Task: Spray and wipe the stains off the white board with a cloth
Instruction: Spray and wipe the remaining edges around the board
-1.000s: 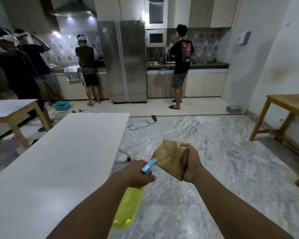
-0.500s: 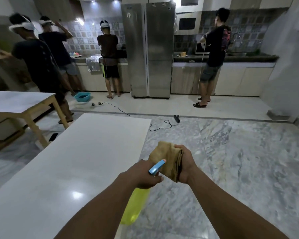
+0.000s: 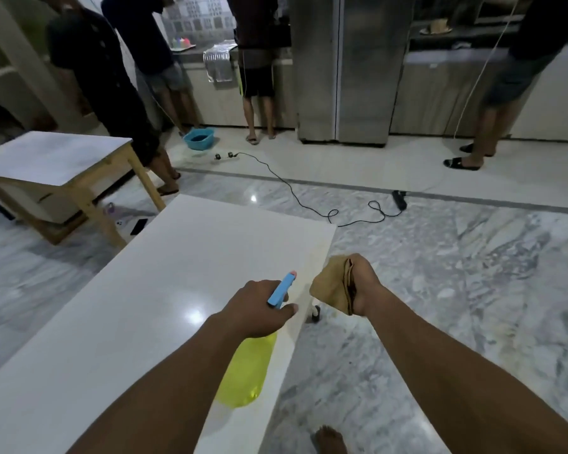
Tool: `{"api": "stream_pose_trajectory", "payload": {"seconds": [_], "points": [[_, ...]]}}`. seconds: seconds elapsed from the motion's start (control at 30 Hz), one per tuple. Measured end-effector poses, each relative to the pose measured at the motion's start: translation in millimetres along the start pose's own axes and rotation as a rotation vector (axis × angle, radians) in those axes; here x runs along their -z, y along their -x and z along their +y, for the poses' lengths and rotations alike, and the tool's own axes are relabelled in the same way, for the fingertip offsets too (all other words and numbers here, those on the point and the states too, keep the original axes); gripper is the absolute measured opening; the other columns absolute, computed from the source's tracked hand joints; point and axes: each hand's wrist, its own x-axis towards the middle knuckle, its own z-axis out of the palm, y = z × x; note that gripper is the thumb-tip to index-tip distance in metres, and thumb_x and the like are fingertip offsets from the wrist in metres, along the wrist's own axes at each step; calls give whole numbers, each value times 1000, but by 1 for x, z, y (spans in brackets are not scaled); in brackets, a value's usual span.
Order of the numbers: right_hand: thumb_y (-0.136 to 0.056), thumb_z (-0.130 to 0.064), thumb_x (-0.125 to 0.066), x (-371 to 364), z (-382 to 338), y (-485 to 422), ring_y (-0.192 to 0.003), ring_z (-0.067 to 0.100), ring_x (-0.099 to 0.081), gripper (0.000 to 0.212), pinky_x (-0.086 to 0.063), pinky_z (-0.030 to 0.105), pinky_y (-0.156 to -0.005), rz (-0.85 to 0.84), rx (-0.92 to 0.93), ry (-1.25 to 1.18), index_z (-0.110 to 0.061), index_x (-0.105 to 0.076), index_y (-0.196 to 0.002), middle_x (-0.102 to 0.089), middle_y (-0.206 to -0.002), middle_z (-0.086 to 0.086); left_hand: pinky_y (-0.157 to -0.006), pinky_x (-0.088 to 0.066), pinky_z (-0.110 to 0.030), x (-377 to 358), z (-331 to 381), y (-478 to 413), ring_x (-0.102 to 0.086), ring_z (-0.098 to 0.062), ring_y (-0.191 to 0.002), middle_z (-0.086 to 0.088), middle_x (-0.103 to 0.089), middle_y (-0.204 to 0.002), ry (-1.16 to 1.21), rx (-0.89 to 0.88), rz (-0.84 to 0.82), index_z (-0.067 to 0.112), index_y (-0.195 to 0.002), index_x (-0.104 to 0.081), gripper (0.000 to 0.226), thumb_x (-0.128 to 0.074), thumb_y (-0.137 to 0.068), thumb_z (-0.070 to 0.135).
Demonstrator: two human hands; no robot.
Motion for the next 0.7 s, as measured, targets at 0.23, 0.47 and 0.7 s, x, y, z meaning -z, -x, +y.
{"api": "stream_pose_trajectory", "payload": {"seconds": [0.23,0.47,0.7], "points": [[-83,-44,-39,-10,-95,-161,-66,25,-48,27,-42,37,-69,328,59,332,-22,-50,-71,-53,-76,6,-63,-43,-23,23,-8,-123,-59,-8,-71,17,-58,-75,65,58,-28,36,-85,-52,22,-66,-86,52],[-86,-59,-33,-45,-65,-275,-142,39,-25,74,-24,53,-115,313,247,1172,-14,-34,-145,-28,-155,18,-70,-54,-27,18,-30,-178,-63,-12,-72,11,-67,-83,170,91,-1,39,-83,-53,18,-67,-86,50],[-93,-54,-41,-36,-31,-313,-151,39,-6,74,-14,61,-119,501,599,1603,-9,-30,-151,-15,-163,20,-73,-57,-38,1,-51,-186,-65,-17,-75,6,-69,-83,249,86,17,45,-76,-48,19,-64,-84,49]]}}
